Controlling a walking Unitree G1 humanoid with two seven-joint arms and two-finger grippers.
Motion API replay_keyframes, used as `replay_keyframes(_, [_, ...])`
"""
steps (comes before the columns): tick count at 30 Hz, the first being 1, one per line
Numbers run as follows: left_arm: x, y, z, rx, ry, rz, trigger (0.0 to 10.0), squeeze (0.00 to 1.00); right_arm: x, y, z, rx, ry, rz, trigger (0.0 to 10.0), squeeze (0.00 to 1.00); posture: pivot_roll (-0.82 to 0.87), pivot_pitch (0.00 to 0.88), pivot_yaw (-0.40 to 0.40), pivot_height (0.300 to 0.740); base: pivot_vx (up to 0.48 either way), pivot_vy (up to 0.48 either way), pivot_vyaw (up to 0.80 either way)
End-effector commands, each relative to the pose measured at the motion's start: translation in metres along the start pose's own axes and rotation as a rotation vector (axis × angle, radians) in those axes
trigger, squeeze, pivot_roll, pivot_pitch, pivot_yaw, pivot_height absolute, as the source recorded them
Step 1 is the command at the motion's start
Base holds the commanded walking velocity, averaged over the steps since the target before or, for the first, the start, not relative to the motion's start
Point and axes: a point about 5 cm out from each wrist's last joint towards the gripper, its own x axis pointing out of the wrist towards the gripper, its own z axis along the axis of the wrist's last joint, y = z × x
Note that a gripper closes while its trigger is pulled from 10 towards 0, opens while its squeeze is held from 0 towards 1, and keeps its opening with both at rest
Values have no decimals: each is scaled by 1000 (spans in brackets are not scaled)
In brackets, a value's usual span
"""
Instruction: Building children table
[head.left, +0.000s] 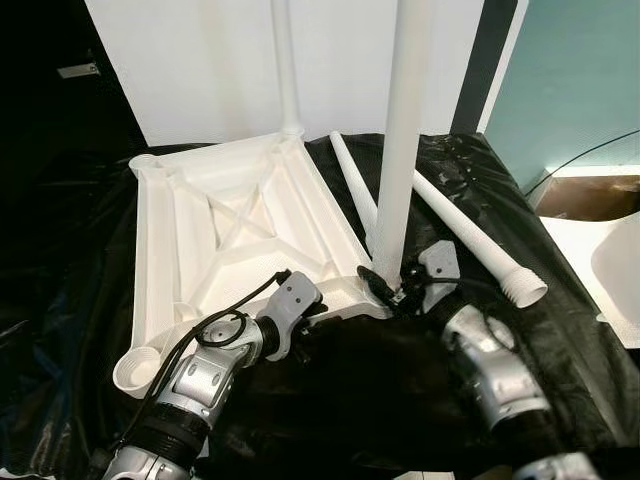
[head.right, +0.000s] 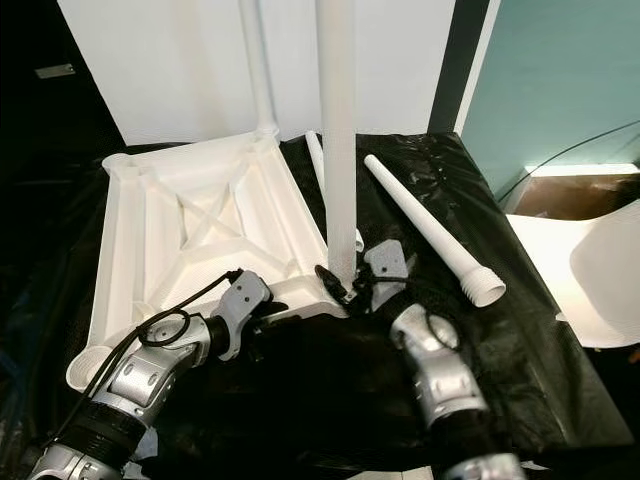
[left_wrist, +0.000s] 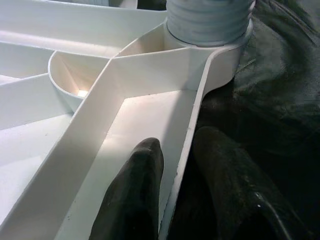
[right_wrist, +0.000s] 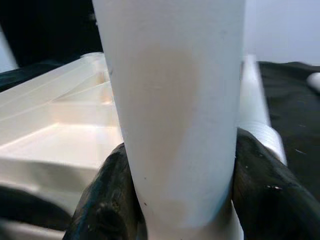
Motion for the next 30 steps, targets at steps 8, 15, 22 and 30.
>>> replay_keyframes(8, [0,-7,-15,-40,53,-41,10000,0,-11,-26,-2,-53,36,-187,10000,0,4,0,25,740,0,0,0])
replay_keyframes(15, [6,-6,-10,-37,41,-50,10000,0,-4,-28,3,-80,43,97,10000,0,-14,0,24,740,0,0,0])
replay_keyframes(22, [9,-7,-10,-37,41,-51,10000,0,2,-35,13,-150,52,271,10000,0,-25,0,21,740,0,0,0])
replay_keyframes(30, [9,-5,-9,-35,38,-48,10000,0,0,-42,10,-150,163,503,0,0,-21,0,15,740,0,0,0])
